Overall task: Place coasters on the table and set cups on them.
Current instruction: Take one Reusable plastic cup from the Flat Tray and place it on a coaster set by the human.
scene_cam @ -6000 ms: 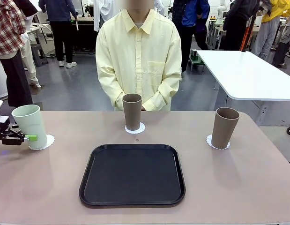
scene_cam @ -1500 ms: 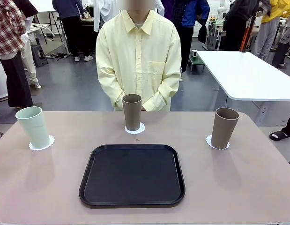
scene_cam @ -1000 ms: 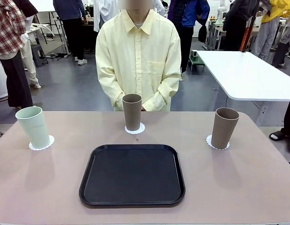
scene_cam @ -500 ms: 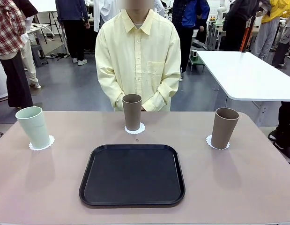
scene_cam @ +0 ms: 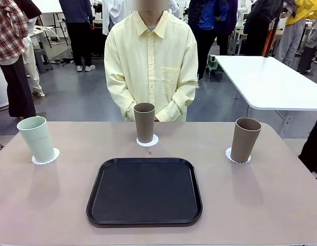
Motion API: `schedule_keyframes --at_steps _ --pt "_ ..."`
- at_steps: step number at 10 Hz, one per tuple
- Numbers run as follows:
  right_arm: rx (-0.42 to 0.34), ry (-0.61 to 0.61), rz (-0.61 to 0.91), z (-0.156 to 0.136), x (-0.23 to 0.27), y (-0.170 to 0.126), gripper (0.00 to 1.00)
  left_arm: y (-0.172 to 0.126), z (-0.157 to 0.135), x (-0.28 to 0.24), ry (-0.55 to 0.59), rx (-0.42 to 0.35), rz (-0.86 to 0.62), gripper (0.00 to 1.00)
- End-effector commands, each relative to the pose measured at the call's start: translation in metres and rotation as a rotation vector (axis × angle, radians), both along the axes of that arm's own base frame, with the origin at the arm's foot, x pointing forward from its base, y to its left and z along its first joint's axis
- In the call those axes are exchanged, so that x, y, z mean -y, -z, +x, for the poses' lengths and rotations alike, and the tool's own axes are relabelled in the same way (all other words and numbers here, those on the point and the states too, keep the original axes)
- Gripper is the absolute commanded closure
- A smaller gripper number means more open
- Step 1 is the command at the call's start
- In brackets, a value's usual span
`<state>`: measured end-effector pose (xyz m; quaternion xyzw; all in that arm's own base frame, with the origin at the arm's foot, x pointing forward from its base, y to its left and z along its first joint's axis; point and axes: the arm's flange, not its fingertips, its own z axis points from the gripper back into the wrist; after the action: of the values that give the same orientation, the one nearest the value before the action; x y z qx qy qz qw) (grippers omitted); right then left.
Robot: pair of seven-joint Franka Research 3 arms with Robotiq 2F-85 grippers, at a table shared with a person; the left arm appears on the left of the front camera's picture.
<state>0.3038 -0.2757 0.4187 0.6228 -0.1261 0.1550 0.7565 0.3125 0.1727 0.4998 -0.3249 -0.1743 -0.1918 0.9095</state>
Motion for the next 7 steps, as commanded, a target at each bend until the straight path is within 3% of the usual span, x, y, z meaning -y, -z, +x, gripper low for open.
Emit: schedule_keyframes --at_steps 1,4,7 --pt "-0.005 0.001 0.001 -0.001 0.0 -0.002 0.0 0.013 0.013 -0.048 0.158 0.094 -0.598 0.0" --pt "-0.005 0.001 0.001 -0.001 0.0 -0.002 0.0 0.048 0.008 -0.115 0.032 0.035 -0.811 0.0" --pt "-0.005 0.001 0.001 -0.001 0.0 -0.002 0.0 0.057 0.011 -0.151 0.065 -0.123 -0.826 0.0"
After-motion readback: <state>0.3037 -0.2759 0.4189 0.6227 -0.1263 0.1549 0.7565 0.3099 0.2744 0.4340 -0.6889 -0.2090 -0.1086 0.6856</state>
